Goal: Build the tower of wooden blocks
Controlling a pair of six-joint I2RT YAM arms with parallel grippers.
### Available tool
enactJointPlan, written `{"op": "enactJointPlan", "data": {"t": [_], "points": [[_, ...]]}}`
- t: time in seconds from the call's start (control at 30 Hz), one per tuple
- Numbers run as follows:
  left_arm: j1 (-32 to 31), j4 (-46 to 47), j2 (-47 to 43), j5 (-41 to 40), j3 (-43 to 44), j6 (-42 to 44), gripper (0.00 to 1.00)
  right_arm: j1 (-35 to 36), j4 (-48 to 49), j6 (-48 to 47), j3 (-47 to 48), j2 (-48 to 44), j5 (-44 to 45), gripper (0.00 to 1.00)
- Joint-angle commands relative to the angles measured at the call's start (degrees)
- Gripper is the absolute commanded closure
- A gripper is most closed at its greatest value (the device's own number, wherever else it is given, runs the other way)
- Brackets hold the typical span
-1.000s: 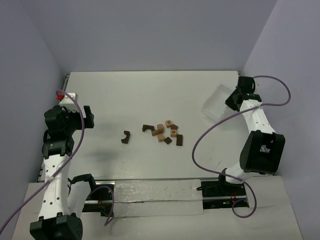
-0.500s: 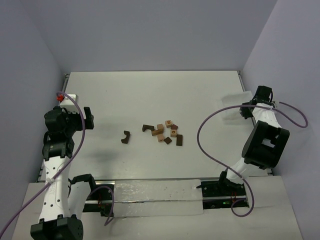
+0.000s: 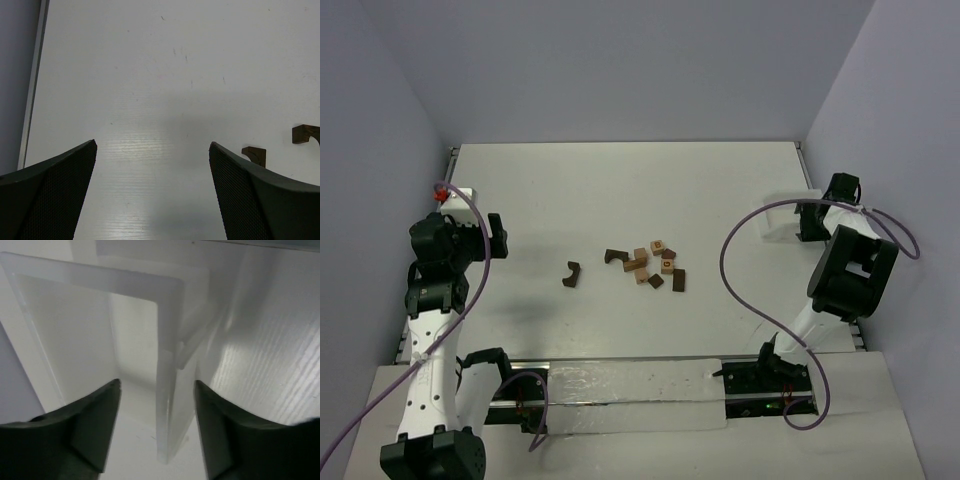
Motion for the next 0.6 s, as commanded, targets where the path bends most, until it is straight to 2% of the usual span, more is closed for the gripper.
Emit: {"op": "enactJointPlan", "data": {"t": [0.0, 0.1, 0.13, 0.23, 0.43, 0.57], "points": [[-0.04, 0.93, 0.61, 0.51, 1.77, -0.24, 0.01, -0.34, 4.97, -1.04, 0.16, -0.91, -3.59, 0.13], [-0.03, 0.44, 0.60, 1.99, 2.33, 0.18, 0.01, 0.08, 6.37, -1.93, -2.06, -6.77, -6.54, 0.02], [-0.03, 0.26, 0.52, 2.04, 2.43, 0.36, 0.01, 0.58, 7.06, -2.28, -3.11, -6.96, -7.44, 0.01], [-0.10, 0.15, -0.55, 3.40, 2.12, 0.23, 0.01, 3.99, 8.14, -4.21, -6.79, -17.33, -8.94, 0.00], [-0.03, -1.05, -2.95, 5.15, 1.50, 0.77, 0.01, 17.06, 5.15, -13.17, -6.03, -33.05, -6.53, 0.00], [-0.12, -2.90, -5.07, 12.94, 0.12, 5.08, 0.01, 28.29, 6.38, -24.68, -6.22, -38.82, -1.88, 0.00]]}}
